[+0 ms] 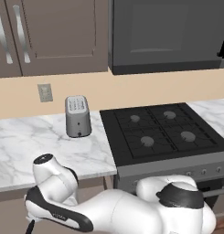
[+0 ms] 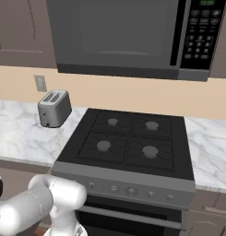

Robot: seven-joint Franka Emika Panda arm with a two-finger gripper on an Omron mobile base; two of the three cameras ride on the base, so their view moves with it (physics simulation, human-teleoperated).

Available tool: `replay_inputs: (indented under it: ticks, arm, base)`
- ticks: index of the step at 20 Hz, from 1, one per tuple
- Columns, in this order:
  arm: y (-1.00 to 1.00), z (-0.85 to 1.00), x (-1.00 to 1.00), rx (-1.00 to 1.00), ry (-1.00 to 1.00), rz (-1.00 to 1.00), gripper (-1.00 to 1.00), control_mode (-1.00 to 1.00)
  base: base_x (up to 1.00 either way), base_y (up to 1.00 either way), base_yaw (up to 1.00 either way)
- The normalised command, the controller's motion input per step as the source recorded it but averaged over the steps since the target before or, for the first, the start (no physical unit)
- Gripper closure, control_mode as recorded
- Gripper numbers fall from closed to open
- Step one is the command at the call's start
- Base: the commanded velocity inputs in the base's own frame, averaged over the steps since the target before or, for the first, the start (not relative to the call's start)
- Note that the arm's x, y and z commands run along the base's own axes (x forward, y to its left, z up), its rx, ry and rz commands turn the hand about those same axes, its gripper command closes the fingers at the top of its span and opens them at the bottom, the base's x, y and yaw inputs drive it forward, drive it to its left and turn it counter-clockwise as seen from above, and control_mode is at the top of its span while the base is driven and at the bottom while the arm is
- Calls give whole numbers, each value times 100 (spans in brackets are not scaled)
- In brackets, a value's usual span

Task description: Take the pizza cutter from the drawer on the left and place it on the dining counter for cutting.

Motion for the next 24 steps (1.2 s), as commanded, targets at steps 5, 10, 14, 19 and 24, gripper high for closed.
replay_inputs:
  ticks: [5,10,14,19,24]
  arm:
    - [2,-20,11,19,-8,0,-100,-100]
    - [21,-33,13,3,-3,0,-100,-100]
    - [38,-29,15,0,0,0,-100,-100]
    - [38,-17,23,0,0,0,-100,-100]
    - [42,-8,19,0,0,0,-100,-100]
  base:
    - [0,0,0]
    - [0,0,0]
    - [0,0,0]
    - [0,0,0]
    - [0,0,0]
